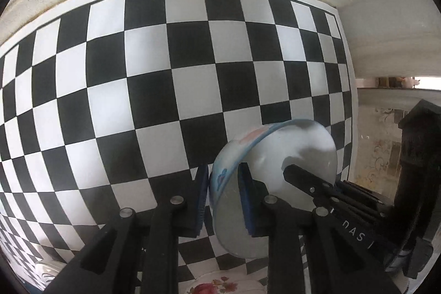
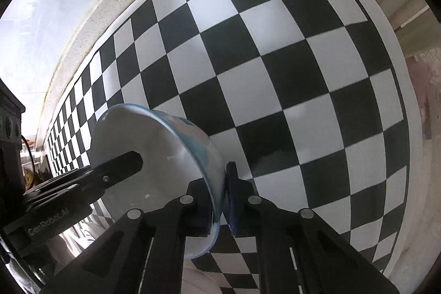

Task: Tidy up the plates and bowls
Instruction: 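Carry the blue-dotted bowl with both tools and lower it onto the bowl stack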

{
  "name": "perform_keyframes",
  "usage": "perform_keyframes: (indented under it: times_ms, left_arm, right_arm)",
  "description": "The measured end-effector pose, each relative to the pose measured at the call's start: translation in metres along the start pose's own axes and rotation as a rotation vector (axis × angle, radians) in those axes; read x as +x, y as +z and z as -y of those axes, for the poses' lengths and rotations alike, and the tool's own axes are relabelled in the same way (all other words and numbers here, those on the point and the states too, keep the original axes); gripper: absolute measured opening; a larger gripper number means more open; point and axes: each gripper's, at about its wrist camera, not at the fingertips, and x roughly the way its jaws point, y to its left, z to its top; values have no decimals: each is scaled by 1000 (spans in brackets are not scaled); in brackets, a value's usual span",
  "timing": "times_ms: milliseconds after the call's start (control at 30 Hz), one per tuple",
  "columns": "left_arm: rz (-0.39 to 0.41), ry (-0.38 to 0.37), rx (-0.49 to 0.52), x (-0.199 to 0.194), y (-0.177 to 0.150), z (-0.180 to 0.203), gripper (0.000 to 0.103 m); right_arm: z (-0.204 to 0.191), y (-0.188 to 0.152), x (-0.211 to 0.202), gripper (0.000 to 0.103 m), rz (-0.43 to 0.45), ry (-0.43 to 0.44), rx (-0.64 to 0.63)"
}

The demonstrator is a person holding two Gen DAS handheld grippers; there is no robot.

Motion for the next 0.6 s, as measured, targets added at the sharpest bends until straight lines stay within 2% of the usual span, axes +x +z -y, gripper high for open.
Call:
perform_keyframes:
  times_ms: [333,600]
  left_arm:
    - [44,8,34,-37,-16,7,19]
    - [75,5,71,-75,-48,15,19]
  right_arm:
    - [-5,-11,-27,10,24,22,-11]
    - [-23,-43,-58,10,58,12,-44]
